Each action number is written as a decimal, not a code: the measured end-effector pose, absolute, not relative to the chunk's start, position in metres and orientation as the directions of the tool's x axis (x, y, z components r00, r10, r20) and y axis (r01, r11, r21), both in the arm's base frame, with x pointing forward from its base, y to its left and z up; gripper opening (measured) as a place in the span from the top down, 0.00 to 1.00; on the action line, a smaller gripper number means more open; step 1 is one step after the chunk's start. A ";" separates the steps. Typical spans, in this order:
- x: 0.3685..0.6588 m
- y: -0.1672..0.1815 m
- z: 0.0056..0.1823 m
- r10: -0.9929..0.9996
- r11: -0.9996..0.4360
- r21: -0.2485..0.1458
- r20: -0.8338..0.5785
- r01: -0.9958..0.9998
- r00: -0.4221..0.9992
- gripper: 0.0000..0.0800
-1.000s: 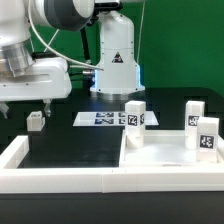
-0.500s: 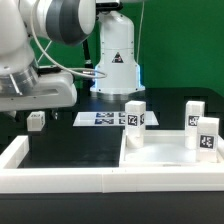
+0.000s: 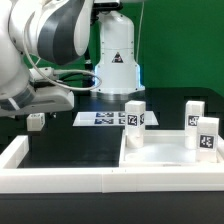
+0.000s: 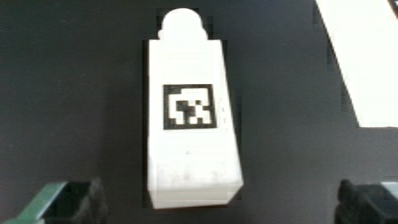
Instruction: Assemble square table
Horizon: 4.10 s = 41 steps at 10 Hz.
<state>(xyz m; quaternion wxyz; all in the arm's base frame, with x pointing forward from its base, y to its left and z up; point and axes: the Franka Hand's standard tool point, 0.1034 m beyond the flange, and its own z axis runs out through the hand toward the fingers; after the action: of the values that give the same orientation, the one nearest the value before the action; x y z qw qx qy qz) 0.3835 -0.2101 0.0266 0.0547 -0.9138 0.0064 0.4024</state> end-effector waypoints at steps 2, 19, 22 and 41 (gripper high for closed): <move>0.383 -0.210 0.026 0.032 -0.994 -0.095 -0.737 -0.056 0.675 0.19; 0.345 -0.215 0.002 0.004 -0.999 -0.030 -0.749 -0.028 0.662 0.65; 0.345 -0.215 0.002 0.005 -0.999 -0.031 -0.749 -0.028 0.662 0.65; 0.472 -0.164 0.093 -0.056 -0.997 -0.050 -0.069 -0.059 0.996 0.64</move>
Offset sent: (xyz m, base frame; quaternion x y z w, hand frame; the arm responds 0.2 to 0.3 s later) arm -0.0380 -0.0342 -0.0004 -0.1533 0.0033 0.0958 0.9835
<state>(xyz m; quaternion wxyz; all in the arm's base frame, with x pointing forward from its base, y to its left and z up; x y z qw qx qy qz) 0.4718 -0.1644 0.0933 0.0262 -0.9987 0.0288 0.0337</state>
